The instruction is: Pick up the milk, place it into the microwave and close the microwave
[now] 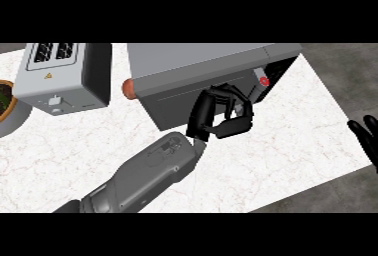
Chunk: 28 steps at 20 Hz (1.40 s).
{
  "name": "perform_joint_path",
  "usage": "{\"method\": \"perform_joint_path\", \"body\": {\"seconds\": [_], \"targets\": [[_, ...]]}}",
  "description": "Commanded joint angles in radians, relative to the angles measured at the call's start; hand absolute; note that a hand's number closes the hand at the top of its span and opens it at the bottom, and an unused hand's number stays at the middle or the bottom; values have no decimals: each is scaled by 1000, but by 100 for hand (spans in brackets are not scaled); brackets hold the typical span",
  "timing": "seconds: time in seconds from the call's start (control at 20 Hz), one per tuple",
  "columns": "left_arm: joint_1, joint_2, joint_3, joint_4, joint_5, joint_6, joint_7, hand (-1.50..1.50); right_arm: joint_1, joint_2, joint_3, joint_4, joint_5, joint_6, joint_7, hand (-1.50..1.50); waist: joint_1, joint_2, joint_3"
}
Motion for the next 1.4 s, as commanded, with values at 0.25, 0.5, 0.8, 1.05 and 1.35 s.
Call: {"method": "perform_joint_path", "body": {"seconds": [0.25, 0.5, 0.8, 1.05, 1.35], "targets": [[-53, 0, 53, 92, 75, -15, -79, 150, -26, -41, -42, -18, -54, 14, 23, -150, -26, 13, 2], [-71, 0, 40, 102, 97, -22, -109, 150, -50, -41, -38, -28, -83, -1, 46, -150, -23, 16, 2], [-70, 0, 39, 118, 128, -26, -148, 150, -64, -62, -58, -37, -113, -3, 64, -150, -32, 20, 2], [-73, 0, 30, 125, 146, -18, -176, 150, -69, -80, -72, -37, -140, -1, 82, -150, -44, 20, 3], [-82, 0, 29, 133, 171, -18, -202, 150, -81, -102, -96, -32, -163, 2, 95, -150, -46, 20, 4]]}}
